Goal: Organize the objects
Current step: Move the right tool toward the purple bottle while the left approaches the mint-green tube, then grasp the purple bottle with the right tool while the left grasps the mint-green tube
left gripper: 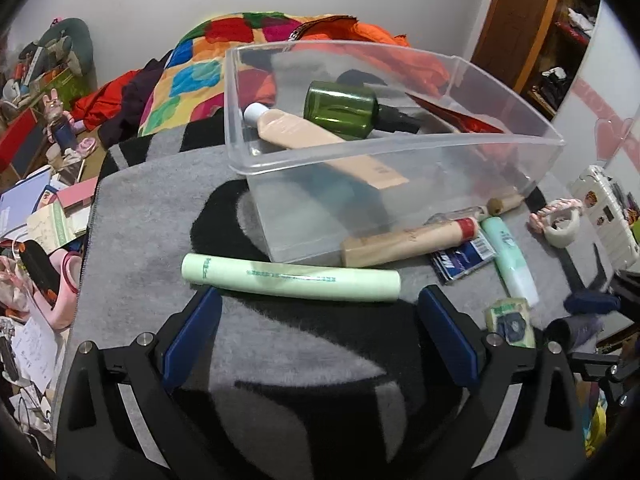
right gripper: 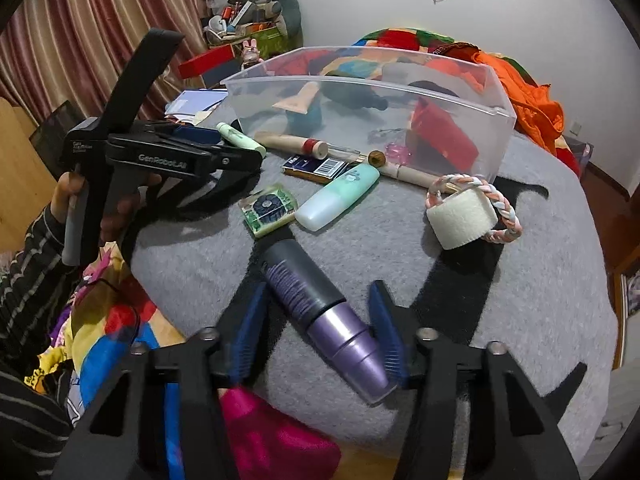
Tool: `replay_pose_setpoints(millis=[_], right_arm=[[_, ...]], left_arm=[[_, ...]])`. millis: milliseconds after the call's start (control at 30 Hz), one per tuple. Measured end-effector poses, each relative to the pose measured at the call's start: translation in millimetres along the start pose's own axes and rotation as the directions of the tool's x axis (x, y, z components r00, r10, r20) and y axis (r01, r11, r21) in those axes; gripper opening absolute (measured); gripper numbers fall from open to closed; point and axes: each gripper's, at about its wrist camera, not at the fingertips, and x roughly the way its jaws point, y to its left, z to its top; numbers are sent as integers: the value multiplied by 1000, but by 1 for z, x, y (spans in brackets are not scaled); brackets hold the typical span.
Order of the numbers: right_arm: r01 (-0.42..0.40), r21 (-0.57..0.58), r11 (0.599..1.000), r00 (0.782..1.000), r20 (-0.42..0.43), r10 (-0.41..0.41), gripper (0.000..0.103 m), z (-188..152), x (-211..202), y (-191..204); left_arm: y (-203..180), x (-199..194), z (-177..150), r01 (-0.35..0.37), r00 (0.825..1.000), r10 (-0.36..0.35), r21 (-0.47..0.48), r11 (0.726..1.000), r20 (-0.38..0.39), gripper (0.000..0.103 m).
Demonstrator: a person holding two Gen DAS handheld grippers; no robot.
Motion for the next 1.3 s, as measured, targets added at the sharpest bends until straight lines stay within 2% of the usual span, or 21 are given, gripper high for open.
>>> replay_pose_setpoints(millis=[67, 133, 167, 367, 500, 733, 767, 867, 900, 1000, 1100, 1167, 1233, 1300], right_arm=[[-5, 15, 1000, 1000, 1, 5, 25, 1, 0, -3], [-5, 31, 999, 1000, 8, 5, 24, 2, -1, -6], [-3, 38, 999, 1000, 14, 2, 24, 1, -2, -7], [0, 100, 995, 998, 56, -5, 23, 5, -13, -18], [-6, 134, 991, 996, 89, -6, 23, 12, -19, -23], [-6, 168, 986, 993, 120, -15, 23, 23, -25, -30], [-7, 171, 985, 992, 124, -15, 23, 24, -25, -32], [-11, 191, 982, 989, 146, -17, 23, 32, -28, -37], [-12, 196, 980, 988, 154, -19, 23, 35, -29, -38], [-6, 205, 979, 984, 178, -31, 23, 43, -32, -41], [2, 207, 978, 979, 197, -44, 23, 50, -36, -41], [15, 204, 979, 975, 212, -59, 23, 54, -40, -40], [15, 204, 979, 971, 230, -63, 23, 61, -43, -42], [17, 208, 978, 969, 239, -68, 23, 67, -44, -45]], left_arm=[[0, 1, 1, -12, 1000, 12, -10, 1000, 7, 100], [1, -2, 0, -7, 1000, 7, -18, 1000, 27, 92], [1, -3, -1, -10, 999, 10, -18, 1000, 33, 81], [5, -16, -11, -11, 999, 13, -27, 1000, 52, 44], [10, -23, -16, 10, 998, -7, -50, 999, 58, 32], [20, -42, -27, 18, 998, -13, -91, 996, 61, 31], [21, -44, -26, 19, 998, -13, -101, 995, 60, 37], [27, -48, -16, 4, 996, 9, -147, 989, 84, 66], [27, -49, -11, -18, 995, 34, -163, 986, 95, 67], [23, -41, 1, -41, 994, 56, -160, 986, 95, 69], [16, -20, 5, -146, 986, 154, -119, 982, 57, 68], [19, -9, 0, -144, 989, 148, -127, 981, 26, 65], [21, -13, -7, -145, 987, 153, -131, 981, 56, 63], [24, -18, -12, -132, 988, 141, -137, 982, 61, 51]])
